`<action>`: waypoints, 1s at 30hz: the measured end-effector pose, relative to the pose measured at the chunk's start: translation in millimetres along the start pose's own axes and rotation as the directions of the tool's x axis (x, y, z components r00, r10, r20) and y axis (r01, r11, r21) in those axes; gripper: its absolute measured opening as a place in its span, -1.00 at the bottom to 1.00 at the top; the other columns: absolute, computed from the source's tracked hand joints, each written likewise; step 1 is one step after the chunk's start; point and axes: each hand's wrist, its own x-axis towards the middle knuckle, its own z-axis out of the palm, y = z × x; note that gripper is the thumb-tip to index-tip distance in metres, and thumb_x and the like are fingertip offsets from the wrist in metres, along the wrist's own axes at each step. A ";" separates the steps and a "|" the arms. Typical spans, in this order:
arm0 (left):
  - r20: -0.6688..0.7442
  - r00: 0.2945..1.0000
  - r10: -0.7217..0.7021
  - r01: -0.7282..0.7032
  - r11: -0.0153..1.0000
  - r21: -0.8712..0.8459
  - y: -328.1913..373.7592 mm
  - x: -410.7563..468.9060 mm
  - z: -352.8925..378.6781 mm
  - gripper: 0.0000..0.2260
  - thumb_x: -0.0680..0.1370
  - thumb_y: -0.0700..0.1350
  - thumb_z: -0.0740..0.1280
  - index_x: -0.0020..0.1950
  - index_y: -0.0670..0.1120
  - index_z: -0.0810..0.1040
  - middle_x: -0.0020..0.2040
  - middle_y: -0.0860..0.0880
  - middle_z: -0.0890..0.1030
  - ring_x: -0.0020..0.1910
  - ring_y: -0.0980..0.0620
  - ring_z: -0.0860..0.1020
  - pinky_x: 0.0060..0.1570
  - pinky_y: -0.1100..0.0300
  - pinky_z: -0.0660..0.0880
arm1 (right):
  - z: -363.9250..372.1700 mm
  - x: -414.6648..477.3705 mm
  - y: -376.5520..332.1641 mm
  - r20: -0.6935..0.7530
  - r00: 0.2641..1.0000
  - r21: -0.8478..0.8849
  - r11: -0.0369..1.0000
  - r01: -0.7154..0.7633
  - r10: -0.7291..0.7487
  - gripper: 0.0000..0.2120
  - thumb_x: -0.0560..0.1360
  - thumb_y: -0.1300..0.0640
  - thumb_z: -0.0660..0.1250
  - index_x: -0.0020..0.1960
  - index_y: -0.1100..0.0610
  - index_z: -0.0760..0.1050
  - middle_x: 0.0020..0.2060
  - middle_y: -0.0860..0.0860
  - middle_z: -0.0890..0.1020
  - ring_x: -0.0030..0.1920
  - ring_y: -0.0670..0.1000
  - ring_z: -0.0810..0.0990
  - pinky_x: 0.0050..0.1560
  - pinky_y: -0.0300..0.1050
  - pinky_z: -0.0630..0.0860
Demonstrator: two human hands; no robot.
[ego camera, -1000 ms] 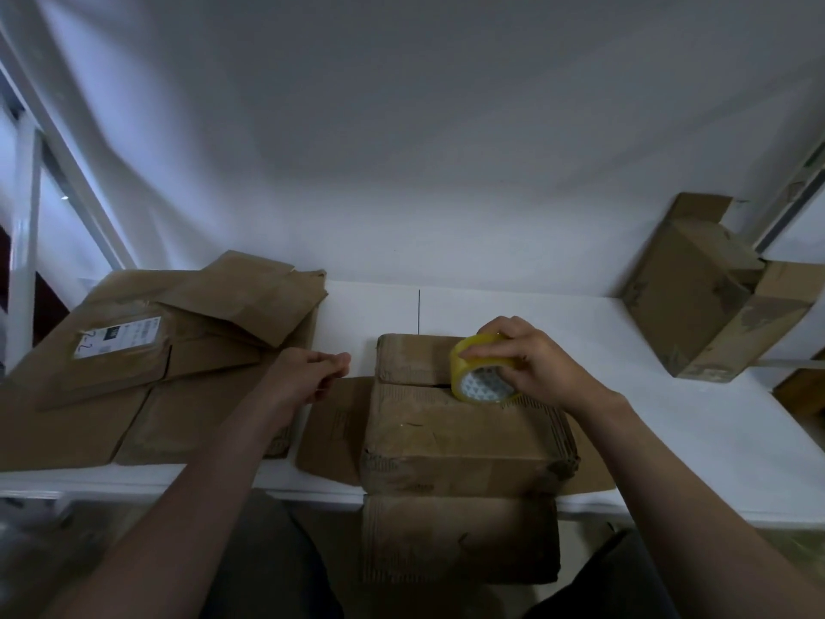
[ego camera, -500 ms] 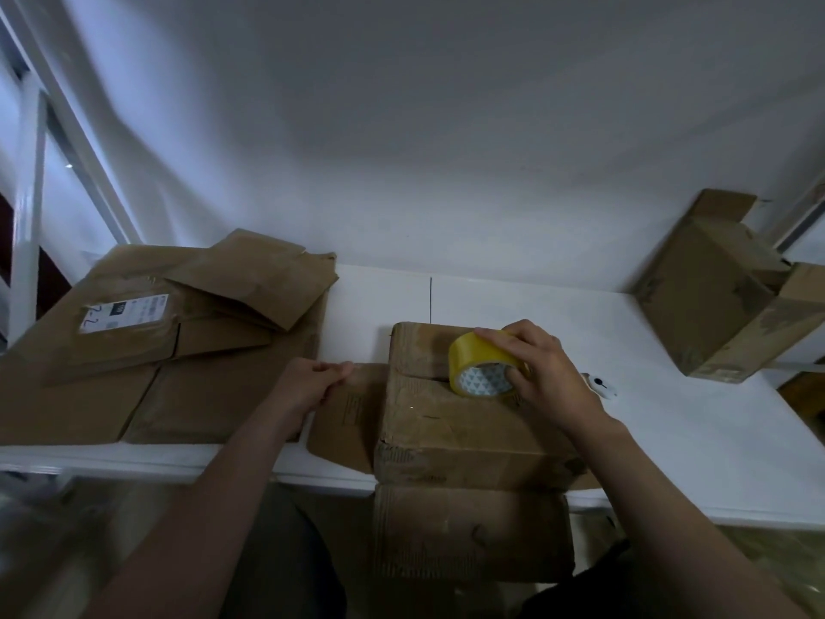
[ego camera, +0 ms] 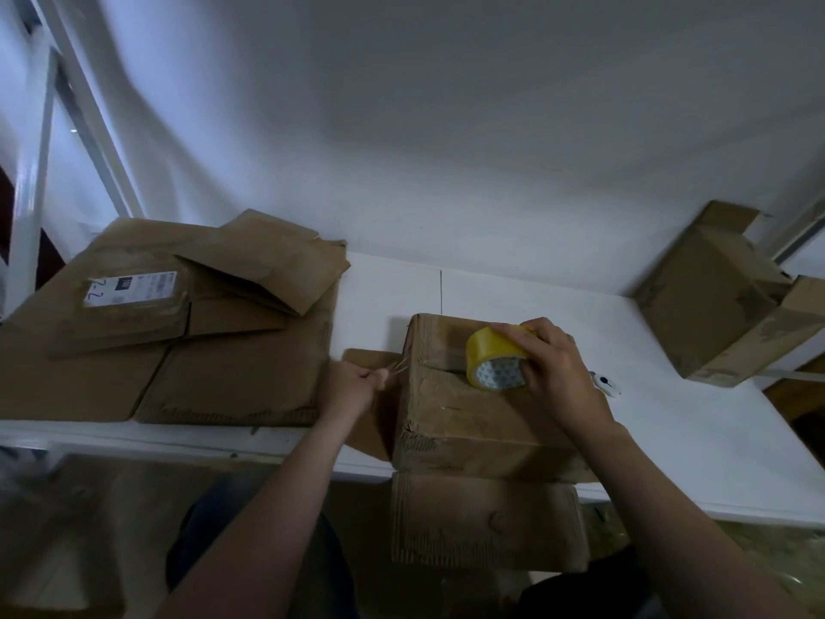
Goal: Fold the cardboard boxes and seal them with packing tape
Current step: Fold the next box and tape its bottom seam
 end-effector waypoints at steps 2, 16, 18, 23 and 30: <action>-0.028 0.999 0.020 -0.021 1.000 -0.009 -4.2 -3.6 11.7 -0.81 0.62 -0.03 0.37 -0.16 -0.04 0.65 -0.18 -0.02 0.67 -0.16 0.04 0.61 -0.19 0.17 0.46 | 1.7 -2.1 -3.3 -0.010 1.000 -0.004 1.000 -0.013 0.013 -0.31 0.49 0.43 0.34 0.48 -0.13 0.42 0.20 0.04 0.46 0.16 -0.03 0.35 0.17 -0.07 0.36; -0.053 0.990 0.134 -0.125 0.981 0.151 -11.0 -12.0 17.0 -0.83 0.63 -0.09 0.34 0.22 -0.05 0.54 -0.01 0.05 0.59 -0.20 0.28 0.42 -0.27 0.34 0.30 | 10.7 5.6 -24.0 0.005 0.995 0.048 0.993 -0.104 0.104 -0.28 0.53 0.43 0.26 0.45 -0.27 0.36 0.21 -0.06 0.40 0.18 -0.02 0.36 0.21 -0.14 0.36; -0.133 0.965 0.227 -0.215 0.972 0.100 0.8 -22.4 14.5 -0.81 0.68 -0.11 0.25 0.27 -0.05 0.55 0.11 0.02 0.63 -0.17 0.33 0.42 -0.23 0.40 0.30 | 12.3 4.7 -21.2 0.003 0.995 0.063 0.993 -0.104 0.104 -0.29 0.52 0.46 0.22 0.45 -0.22 0.39 0.20 -0.03 0.41 0.18 0.02 0.39 0.21 -0.08 0.40; 0.184 0.929 0.321 -0.347 0.928 0.134 35.5 -60.1 22.6 -0.46 0.69 0.11 0.15 0.62 -0.08 0.19 0.51 -0.03 0.39 0.40 0.00 0.45 0.29 0.11 0.42 | 15.3 2.4 -12.5 -0.019 0.995 0.086 0.992 -0.093 0.095 -0.26 0.47 0.51 0.23 0.48 -0.12 0.41 0.18 0.02 0.43 0.19 0.06 0.42 0.22 -0.06 0.42; 0.300 0.899 0.318 -0.431 0.764 0.479 23.3 -64.0 34.8 -0.31 0.69 0.21 0.05 0.65 -0.04 -0.21 0.66 0.00 -0.16 0.45 -0.12 0.41 0.20 0.00 0.47 | 2.6 -7.4 5.4 0.087 0.996 0.193 0.981 -0.037 0.021 -0.20 0.51 0.52 0.21 0.58 -0.12 0.21 0.22 0.04 0.41 0.20 -0.15 0.36 0.22 -0.49 0.26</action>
